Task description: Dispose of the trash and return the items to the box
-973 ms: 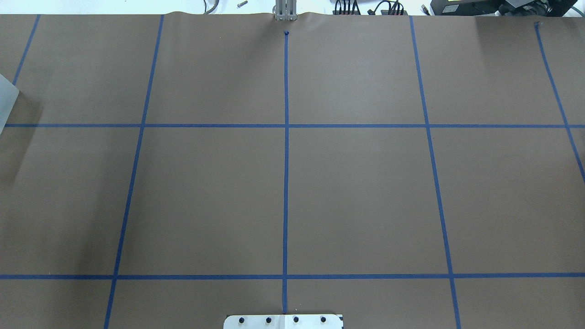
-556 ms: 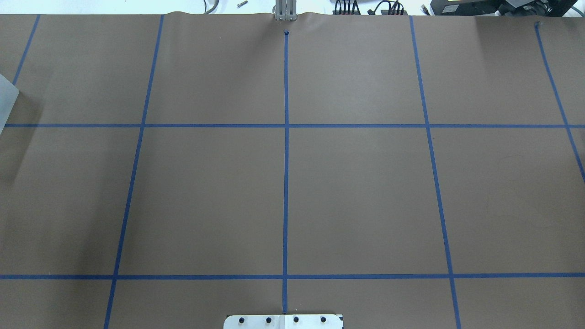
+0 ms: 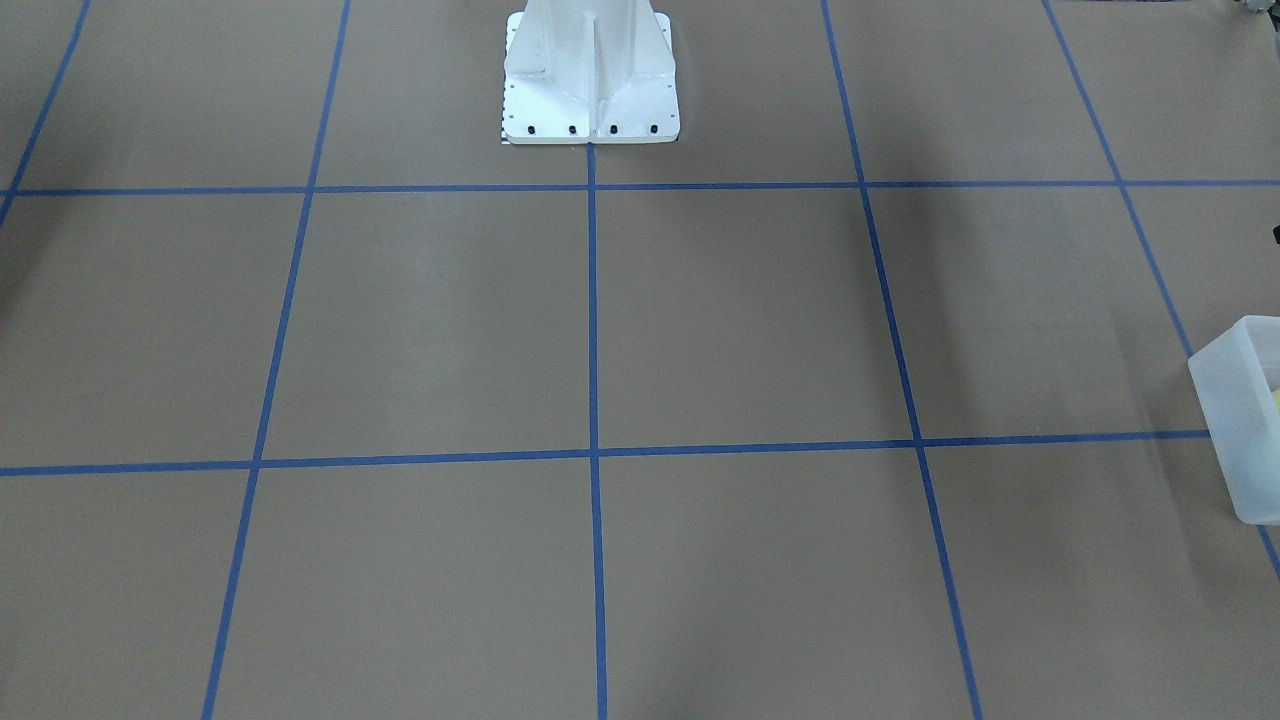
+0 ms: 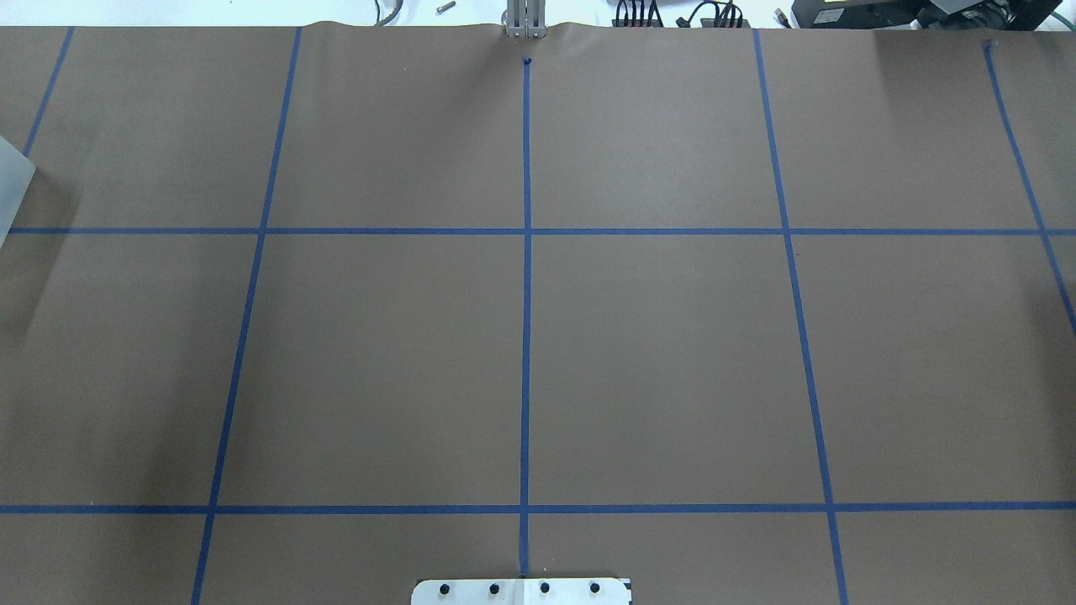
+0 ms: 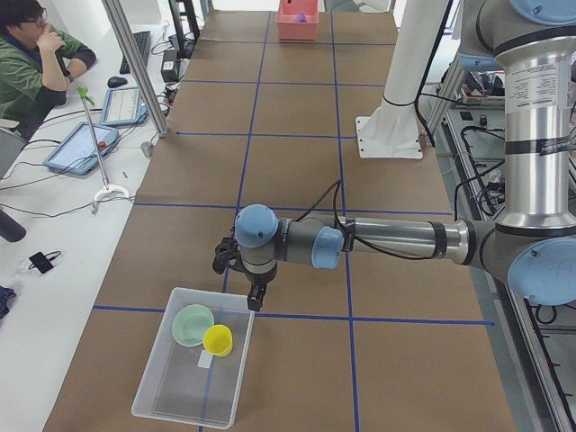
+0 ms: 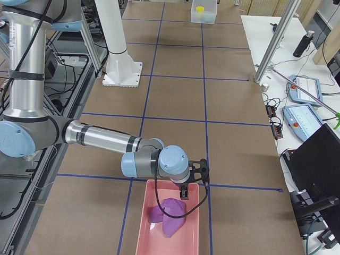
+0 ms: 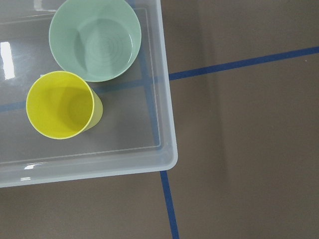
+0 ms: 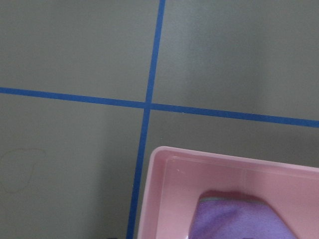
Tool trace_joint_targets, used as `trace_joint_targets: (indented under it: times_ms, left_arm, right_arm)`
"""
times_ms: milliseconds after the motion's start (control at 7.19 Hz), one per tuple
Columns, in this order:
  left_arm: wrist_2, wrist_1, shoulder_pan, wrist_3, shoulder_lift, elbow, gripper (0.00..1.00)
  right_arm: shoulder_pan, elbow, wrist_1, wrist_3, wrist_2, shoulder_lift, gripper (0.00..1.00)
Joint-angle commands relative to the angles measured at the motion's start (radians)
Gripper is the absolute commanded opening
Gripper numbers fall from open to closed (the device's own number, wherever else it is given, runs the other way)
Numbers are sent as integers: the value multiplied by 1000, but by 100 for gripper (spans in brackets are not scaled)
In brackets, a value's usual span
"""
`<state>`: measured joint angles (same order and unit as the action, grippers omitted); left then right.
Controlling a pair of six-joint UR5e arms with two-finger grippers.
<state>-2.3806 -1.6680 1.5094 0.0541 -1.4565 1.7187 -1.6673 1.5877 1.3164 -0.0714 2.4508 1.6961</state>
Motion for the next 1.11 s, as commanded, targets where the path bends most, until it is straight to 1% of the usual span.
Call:
trace_joint_targets:
  times_ms: [0, 139, 417, 695, 973]
  left_arm:
    - [0, 1, 0, 0, 5, -1, 99]
    - [1, 1, 0, 0, 4, -2, 99]
    - [1, 1, -2, 0, 4, -7, 99]
    - [0, -1, -2, 0, 4, -11, 99]
    - [0, -1, -2, 0, 2, -13, 99]
  right_arm:
    - [90, 156, 265, 27, -82, -10, 100]
    - [93, 193, 292, 15, -173, 35, 100]
    - [92, 195, 280, 22, -214, 48, 100]
    - [92, 186, 283, 22, -207, 48, 100]
    - [93, 202, 280, 15, -222, 40, 100]
